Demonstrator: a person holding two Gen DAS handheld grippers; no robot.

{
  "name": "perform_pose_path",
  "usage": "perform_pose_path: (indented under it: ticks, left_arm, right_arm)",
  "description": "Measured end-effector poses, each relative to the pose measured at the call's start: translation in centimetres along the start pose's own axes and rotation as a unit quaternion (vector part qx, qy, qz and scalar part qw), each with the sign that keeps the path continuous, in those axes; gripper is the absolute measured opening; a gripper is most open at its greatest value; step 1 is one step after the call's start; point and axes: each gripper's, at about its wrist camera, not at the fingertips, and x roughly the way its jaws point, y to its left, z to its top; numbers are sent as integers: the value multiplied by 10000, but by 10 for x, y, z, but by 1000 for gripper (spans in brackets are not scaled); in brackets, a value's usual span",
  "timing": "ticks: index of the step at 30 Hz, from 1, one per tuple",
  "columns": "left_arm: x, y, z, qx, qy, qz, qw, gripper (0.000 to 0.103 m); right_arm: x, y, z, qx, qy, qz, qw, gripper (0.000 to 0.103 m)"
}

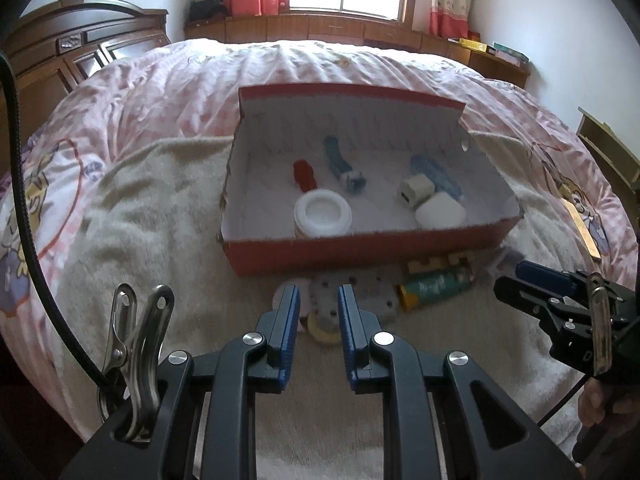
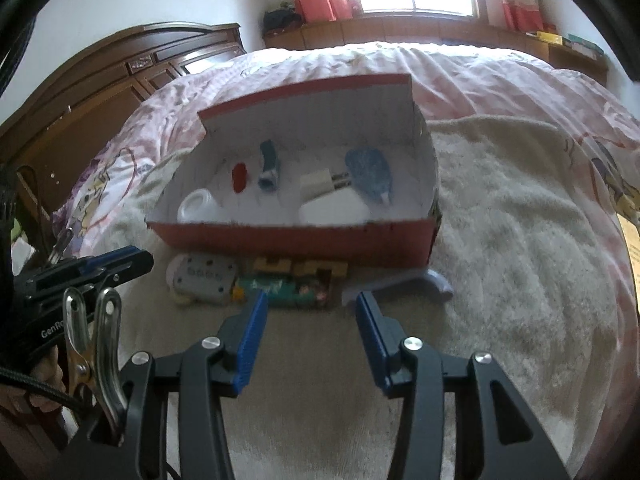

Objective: Organize rigid objects
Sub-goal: 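Move both grippers back toward the white curved piece and green tube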

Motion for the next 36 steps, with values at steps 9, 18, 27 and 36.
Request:
perform_pose_path:
  ticks: [9, 18, 27, 36]
  left_arm:
    - [12, 1, -19, -13, 237, -65, 9997, 21]
    - [22, -13, -27, 242, 222, -212, 9992, 21]
    - [44, -13, -27, 257, 265, -103, 9993, 21]
    - [44, -15, -24, 304, 215, -149, 9992, 21]
  right_arm:
    - [8, 2, -17, -16, 164, 39, 9999, 48]
    - [17, 1, -25, 50, 285, 81, 9995, 48]
    - [23, 2, -29, 46, 333, 116, 9994, 48]
    - [24, 1, -30, 67, 331, 138, 9993, 49]
